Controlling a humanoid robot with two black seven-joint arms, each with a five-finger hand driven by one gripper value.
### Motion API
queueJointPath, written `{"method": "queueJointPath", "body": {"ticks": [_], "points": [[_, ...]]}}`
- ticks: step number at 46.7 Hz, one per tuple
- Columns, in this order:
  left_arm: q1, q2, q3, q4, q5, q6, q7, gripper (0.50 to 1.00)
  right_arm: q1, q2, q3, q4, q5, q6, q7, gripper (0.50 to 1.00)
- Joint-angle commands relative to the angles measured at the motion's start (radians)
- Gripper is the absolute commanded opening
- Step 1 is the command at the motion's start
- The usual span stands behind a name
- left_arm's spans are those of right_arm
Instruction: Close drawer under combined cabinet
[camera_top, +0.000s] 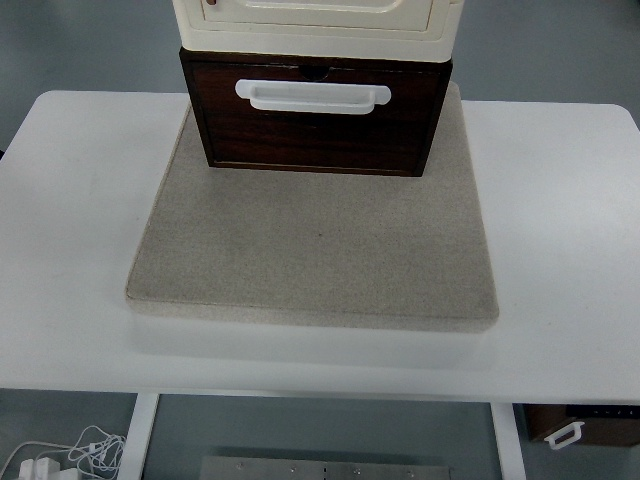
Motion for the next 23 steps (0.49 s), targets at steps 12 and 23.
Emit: {"method": "queueJointPath", "body": {"ticks": [12,23], "points": [[0.038,0.001,0.001,0.134,-0.178,-0.012,0.135,0.999,0.0,0.0,0.0,-0.001,0.0,0.0,0.0,0.952],[0.144,-0.003,-0.001,0.133,-0.261,-0.037,0.134,1.0,0.0,0.0,0.001,0.001,0.0,0.0,0.0,0.952]]}}
